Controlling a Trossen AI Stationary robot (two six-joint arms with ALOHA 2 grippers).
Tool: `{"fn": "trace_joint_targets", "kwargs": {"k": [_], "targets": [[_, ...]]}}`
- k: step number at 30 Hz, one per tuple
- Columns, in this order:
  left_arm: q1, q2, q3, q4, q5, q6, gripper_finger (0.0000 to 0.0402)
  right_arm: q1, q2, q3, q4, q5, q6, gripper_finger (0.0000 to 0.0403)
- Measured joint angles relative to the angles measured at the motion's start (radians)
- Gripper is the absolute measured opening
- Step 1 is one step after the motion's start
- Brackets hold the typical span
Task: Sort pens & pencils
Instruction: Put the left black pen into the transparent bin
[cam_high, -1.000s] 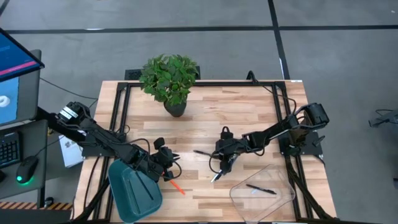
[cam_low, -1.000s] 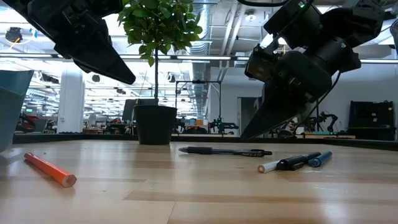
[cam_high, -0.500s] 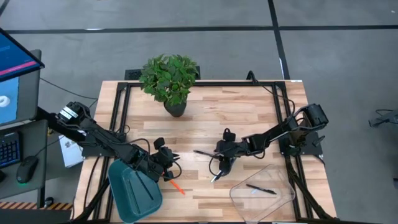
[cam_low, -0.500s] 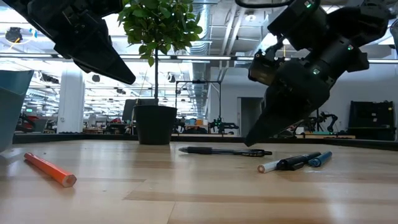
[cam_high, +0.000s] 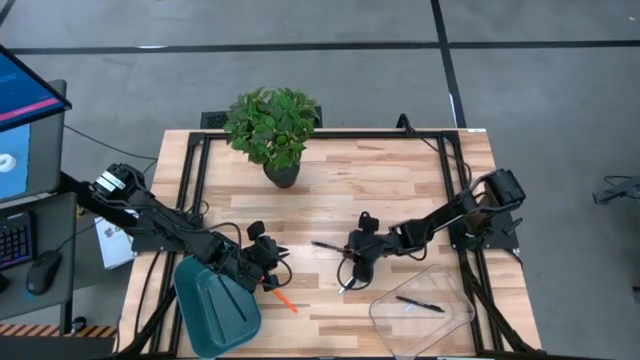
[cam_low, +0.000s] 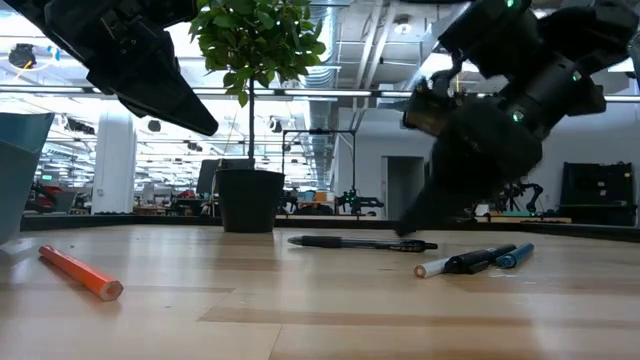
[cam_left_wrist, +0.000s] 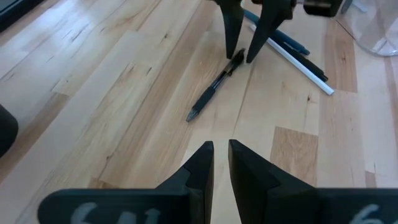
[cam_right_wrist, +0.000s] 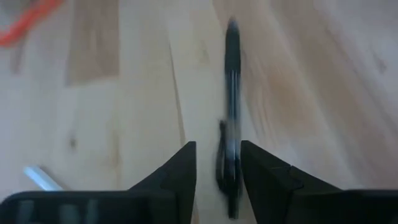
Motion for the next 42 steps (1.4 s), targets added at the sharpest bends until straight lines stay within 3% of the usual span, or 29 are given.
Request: {"fn": "trace_joint_targets", "kwargs": {"k": [10, 18, 29, 42], "targets": [[0.0, 0.0, 0.0, -0.001, 0.0, 0.0, 0.0041, 0.01, 0.142, 0.003, 0.202, 0.017, 0.011, 0.0137], [0.0, 0.0, 0.0, -0.001, -0.001, 0.0, 0.0041, 0.009, 0.146, 0.002, 0.198, 0.019, 0.011, 0.0123], [0.0, 0.0, 0.0, -0.001, -0.002, 0.0, 0.0041, 0.009, 0.147, 0.001, 0.196, 0.023, 0.013, 0.0071], [0.0, 0.0, 0.0, -0.001, -0.003, 0.0, 0.0041, 0.009, 0.147, 0.0, 0.199, 0.02, 0.013, 0.0071]]}}
